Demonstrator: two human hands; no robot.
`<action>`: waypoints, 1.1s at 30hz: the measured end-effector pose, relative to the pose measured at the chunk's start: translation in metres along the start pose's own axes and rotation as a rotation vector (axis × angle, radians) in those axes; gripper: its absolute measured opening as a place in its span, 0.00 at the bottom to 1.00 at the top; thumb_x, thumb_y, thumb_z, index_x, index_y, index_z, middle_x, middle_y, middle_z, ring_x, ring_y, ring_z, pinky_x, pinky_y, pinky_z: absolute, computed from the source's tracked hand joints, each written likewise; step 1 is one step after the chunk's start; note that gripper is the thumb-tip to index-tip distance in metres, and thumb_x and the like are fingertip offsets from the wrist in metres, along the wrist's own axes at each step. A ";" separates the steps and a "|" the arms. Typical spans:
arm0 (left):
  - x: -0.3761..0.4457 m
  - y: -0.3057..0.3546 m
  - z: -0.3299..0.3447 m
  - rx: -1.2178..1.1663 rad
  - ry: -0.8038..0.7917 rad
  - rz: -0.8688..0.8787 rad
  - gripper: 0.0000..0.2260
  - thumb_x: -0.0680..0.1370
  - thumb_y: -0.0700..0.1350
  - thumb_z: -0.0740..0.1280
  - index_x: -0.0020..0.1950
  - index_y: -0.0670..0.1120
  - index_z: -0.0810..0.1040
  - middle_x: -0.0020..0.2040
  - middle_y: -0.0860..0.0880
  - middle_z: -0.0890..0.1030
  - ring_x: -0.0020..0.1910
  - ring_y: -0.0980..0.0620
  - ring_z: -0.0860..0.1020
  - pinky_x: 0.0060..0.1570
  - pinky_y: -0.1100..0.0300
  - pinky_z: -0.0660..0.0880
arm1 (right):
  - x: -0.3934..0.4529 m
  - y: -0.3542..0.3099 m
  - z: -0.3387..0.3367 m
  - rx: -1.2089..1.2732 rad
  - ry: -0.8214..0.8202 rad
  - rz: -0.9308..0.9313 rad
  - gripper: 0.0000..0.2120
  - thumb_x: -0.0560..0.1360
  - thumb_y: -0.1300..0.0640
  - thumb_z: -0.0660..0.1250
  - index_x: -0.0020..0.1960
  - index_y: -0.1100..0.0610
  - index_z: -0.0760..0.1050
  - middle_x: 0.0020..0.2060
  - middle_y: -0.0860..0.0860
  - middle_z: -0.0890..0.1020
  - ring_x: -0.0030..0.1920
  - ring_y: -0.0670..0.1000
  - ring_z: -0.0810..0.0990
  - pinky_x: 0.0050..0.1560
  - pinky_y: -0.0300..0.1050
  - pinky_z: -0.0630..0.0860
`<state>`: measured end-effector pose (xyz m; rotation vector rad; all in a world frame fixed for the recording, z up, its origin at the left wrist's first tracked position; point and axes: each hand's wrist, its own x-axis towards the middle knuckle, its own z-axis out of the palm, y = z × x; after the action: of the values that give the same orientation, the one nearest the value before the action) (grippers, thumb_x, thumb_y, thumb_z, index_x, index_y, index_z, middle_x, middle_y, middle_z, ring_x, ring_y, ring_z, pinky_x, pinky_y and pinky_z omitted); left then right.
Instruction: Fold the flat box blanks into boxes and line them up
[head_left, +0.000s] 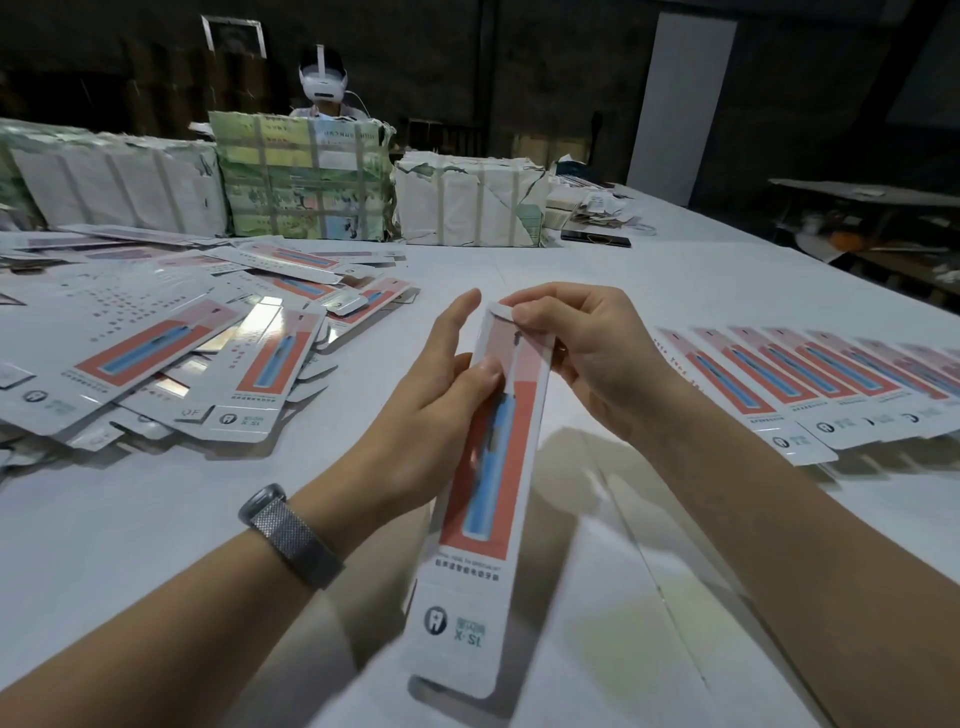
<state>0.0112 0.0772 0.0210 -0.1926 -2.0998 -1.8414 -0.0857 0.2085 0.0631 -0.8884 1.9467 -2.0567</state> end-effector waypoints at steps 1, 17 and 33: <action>0.000 0.000 -0.001 0.002 -0.008 0.002 0.22 0.78 0.54 0.60 0.68 0.73 0.61 0.43 0.58 0.83 0.42 0.47 0.85 0.52 0.40 0.82 | 0.000 0.001 0.000 -0.009 0.013 -0.016 0.11 0.75 0.67 0.67 0.39 0.57 0.83 0.37 0.59 0.79 0.42 0.58 0.73 0.48 0.53 0.69; 0.000 0.000 -0.002 0.016 0.021 0.017 0.20 0.78 0.53 0.59 0.66 0.73 0.66 0.42 0.55 0.82 0.40 0.45 0.83 0.50 0.38 0.81 | 0.000 0.002 -0.009 -0.162 -0.038 -0.099 0.11 0.79 0.55 0.64 0.46 0.55 0.85 0.42 0.56 0.85 0.43 0.53 0.80 0.42 0.53 0.76; -0.001 0.006 0.000 -0.072 0.044 0.005 0.12 0.76 0.50 0.61 0.58 0.65 0.68 0.37 0.54 0.81 0.35 0.49 0.82 0.40 0.48 0.84 | -0.006 -0.001 -0.003 -0.192 -0.091 -0.239 0.09 0.80 0.63 0.64 0.47 0.59 0.82 0.44 0.57 0.81 0.45 0.66 0.79 0.47 0.64 0.77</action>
<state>0.0146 0.0785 0.0265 -0.1728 -2.0040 -1.9019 -0.0825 0.2141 0.0620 -1.2895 2.1044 -1.9287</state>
